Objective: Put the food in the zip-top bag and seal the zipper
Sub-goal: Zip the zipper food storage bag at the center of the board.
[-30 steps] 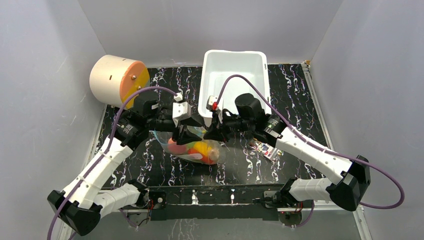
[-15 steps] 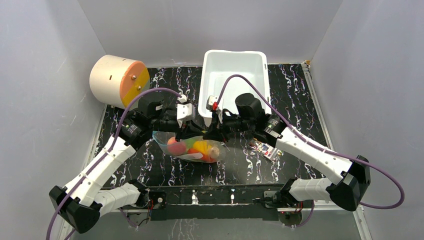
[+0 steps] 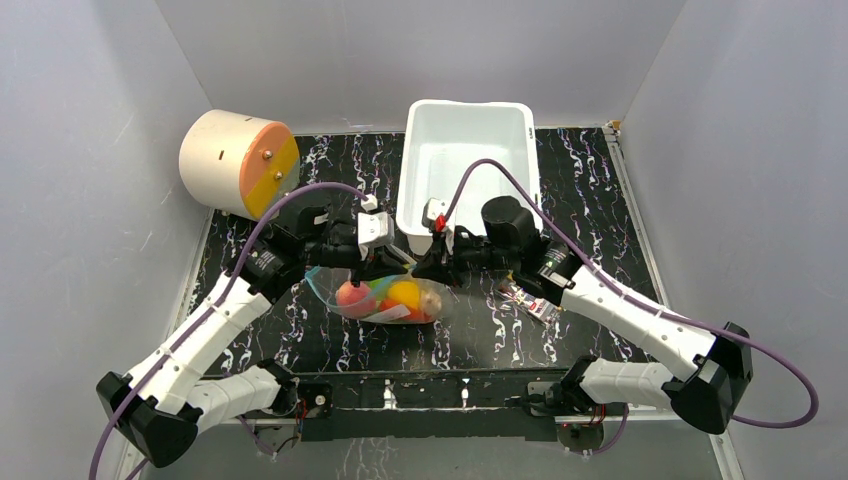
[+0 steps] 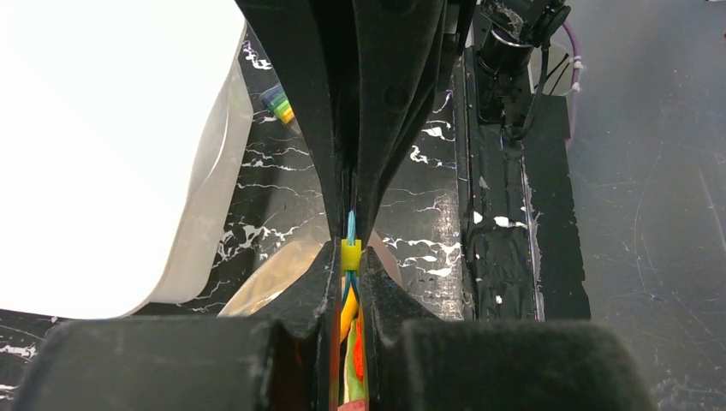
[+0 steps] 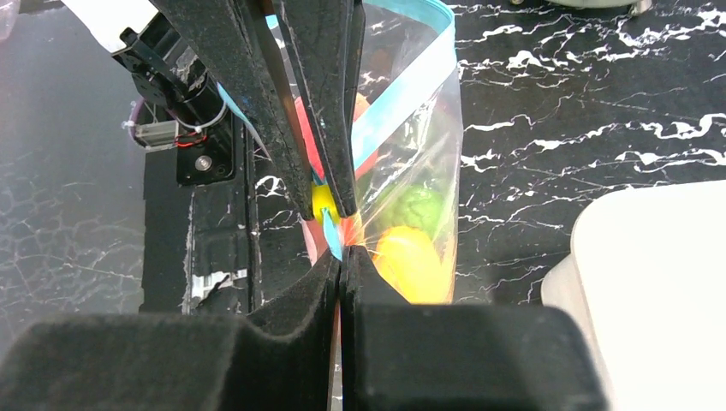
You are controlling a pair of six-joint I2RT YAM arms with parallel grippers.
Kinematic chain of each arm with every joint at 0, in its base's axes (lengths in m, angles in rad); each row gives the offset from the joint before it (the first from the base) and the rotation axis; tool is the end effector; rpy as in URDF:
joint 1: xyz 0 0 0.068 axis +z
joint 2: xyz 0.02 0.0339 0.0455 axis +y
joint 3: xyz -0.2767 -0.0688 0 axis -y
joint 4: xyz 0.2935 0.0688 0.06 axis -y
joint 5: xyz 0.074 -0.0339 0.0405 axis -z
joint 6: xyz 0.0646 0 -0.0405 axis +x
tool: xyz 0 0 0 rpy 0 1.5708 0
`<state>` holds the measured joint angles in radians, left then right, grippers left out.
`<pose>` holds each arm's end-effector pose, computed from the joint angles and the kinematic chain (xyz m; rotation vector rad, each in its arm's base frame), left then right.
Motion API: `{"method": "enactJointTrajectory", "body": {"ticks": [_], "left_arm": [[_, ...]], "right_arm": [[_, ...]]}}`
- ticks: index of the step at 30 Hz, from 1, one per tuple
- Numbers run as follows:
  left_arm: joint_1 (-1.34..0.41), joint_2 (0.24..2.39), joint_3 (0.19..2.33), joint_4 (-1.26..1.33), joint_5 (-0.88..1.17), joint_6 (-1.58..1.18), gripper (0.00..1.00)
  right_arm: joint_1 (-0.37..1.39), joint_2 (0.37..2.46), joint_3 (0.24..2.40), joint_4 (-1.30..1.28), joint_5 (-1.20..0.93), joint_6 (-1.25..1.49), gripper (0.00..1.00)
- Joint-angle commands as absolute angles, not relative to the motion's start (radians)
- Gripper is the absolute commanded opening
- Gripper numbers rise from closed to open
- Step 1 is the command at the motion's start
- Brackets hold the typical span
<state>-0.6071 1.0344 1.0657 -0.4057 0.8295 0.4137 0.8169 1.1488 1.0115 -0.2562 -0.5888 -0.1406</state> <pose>0.2024 -0.1986 0.3775 1.3840 1.3390 -0.9297 0.1953 0.2605 0.3362 -1.2767 1.5838 1.0119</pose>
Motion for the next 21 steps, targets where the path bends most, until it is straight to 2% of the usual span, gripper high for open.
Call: {"method": "enactJointTrajectory", "body": {"ticks": [1, 7, 9, 11, 18, 21], "left_arm": [[-0.606, 0.992, 1.076, -0.489, 0.799, 0.448, 0.00], [-0.606, 0.969, 1.063, -0.459, 0.814, 0.414, 0.00], [-0.606, 0.965, 1.056, -0.432, 0.829, 0.392, 0.00], [-0.606, 0.962, 1.048, -0.407, 0.843, 0.373, 0.00], [-0.607, 0.962, 1.035, -0.374, 0.865, 0.344, 0.00], [-0.606, 0.961, 1.035, -0.372, 0.867, 0.339, 0.00]], "right_arm": [[0.810, 1.105, 1.002, -0.186, -0.557, -0.191, 0.00], [0.810, 1.102, 0.989, -0.197, -0.571, -0.246, 0.01], [0.810, 1.100, 0.989, -0.197, -0.581, -0.260, 0.20], [0.811, 1.094, 0.985, -0.182, -0.601, -0.270, 0.33], [0.811, 1.082, 0.963, -0.105, -0.630, -0.280, 0.47], [0.815, 1.095, 0.967, -0.085, -0.644, -0.280, 0.48]]}}
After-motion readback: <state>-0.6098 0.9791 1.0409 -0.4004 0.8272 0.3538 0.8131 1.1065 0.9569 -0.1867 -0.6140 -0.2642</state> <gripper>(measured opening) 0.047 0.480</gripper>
